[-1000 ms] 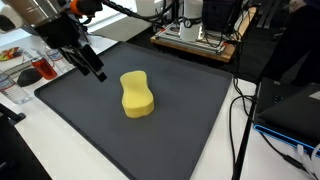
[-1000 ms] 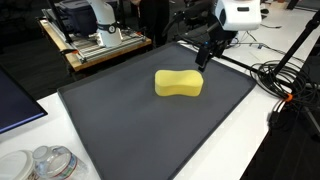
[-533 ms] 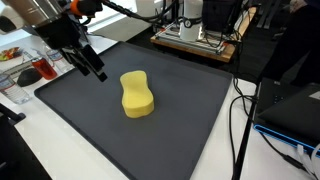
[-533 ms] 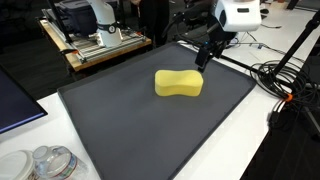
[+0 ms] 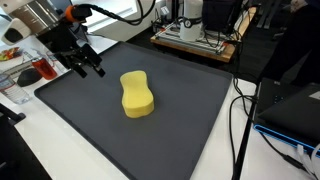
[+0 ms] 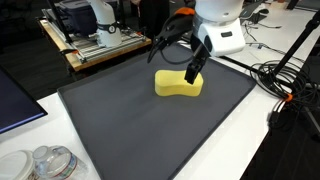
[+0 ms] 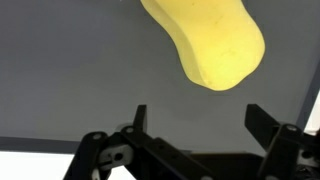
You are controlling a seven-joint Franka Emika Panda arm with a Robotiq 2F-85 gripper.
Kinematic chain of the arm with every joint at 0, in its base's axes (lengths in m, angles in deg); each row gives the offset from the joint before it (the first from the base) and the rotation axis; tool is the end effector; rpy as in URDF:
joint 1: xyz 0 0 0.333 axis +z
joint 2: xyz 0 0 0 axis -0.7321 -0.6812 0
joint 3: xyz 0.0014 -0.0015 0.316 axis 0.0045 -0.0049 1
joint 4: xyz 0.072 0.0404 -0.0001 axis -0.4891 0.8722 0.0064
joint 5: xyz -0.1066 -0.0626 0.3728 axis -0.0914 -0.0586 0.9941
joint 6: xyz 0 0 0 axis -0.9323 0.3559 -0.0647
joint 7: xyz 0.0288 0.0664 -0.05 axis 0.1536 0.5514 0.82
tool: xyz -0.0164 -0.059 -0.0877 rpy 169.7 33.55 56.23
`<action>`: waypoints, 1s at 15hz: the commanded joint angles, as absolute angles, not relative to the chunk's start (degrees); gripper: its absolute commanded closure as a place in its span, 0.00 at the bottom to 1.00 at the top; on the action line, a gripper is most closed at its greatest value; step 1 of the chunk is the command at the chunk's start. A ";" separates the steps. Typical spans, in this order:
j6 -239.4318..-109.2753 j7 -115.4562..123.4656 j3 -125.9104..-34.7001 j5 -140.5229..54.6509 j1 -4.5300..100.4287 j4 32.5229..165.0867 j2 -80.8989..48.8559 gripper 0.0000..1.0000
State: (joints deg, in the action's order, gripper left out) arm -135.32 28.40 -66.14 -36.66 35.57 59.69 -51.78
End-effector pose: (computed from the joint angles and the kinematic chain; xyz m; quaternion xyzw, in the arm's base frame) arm 0.7580 -0.0619 0.3246 -0.9835 -0.1266 0.0600 0.1142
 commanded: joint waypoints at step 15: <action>-142.48 30.37 -63.59 -26.55 28.14 77.48 -44.78 0.00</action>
